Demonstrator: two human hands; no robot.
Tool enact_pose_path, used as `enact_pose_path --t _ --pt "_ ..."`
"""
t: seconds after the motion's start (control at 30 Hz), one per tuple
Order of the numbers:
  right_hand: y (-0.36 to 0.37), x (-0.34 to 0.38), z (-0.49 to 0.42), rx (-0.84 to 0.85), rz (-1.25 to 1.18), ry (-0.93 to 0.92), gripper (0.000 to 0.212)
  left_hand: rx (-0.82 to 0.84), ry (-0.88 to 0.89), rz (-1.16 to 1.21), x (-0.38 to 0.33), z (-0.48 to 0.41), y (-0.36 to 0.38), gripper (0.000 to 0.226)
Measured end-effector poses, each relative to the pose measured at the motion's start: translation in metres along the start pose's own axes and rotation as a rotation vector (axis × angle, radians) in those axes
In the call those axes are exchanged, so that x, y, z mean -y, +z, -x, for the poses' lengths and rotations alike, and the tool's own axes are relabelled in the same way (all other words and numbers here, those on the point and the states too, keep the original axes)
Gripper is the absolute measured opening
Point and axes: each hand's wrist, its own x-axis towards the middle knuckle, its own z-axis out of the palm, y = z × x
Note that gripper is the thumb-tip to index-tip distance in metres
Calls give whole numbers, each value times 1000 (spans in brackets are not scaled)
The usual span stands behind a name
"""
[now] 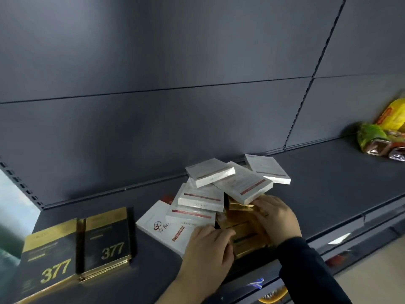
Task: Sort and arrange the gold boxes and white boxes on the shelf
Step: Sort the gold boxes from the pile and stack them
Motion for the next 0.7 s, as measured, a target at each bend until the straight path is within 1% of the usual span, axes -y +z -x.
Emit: enact_pose_path --t 0.17,0.2,0.3,0.4,0.47,0.53,0.6,0.7 --pt "-29 10 -15 -109 -191 -23 28 106 25 -53 0 0 -4 41" --pt "-37 14 -20 -111 -259 24 25 113 24 -44 0 0 -6 44" --pt "-58 23 -35 -111 -468 260 19 166 64 -101 -2 -1 -3 44" --pt "-65 26 -46 -107 -572 436 17 227 126 -170 -9 -7 3 52" --pt "-62 25 -49 -118 -606 501 17 252 152 -251 -14 -10 5 53" --pt "-56 23 -49 -128 -611 543 23 304 154 -279 -18 -12 6 44" --pt "-52 23 -48 -129 -736 647 28 369 130 -290 -21 -13 7 38" --pt "-50 26 -45 -118 -886 746 23 405 90 -324 -22 -13 9 38"
